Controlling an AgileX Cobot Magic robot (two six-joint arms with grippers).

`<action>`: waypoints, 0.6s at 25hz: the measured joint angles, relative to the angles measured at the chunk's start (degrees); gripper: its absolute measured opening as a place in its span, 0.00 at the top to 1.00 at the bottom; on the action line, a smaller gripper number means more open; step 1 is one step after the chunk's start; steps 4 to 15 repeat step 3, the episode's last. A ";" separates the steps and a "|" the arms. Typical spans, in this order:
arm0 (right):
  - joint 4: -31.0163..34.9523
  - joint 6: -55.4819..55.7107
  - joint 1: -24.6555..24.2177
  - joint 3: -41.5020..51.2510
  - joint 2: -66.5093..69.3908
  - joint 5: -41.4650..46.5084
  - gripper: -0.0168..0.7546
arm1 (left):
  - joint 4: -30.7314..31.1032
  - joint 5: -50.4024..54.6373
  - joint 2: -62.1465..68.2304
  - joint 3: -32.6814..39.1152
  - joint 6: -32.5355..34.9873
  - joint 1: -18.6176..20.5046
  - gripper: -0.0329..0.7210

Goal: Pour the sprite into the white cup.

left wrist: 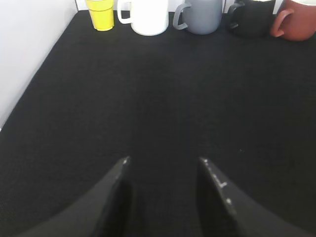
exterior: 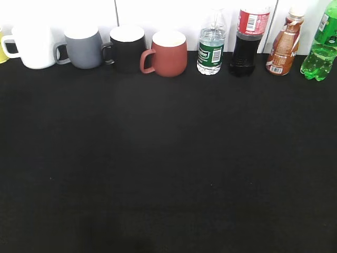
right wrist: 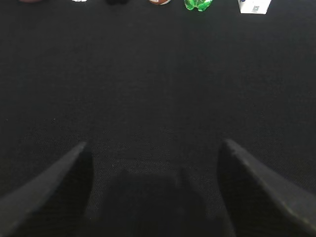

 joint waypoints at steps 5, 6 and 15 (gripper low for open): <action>0.00 0.00 0.00 0.00 0.00 0.00 0.22 | 0.00 0.00 0.00 0.00 0.00 0.00 0.55; 0.00 0.00 0.00 0.00 0.00 0.00 0.22 | 0.00 0.00 0.00 0.00 0.00 0.00 0.55; 0.00 0.00 0.00 0.00 0.00 0.00 0.22 | 0.00 0.00 0.00 0.00 0.00 0.00 0.55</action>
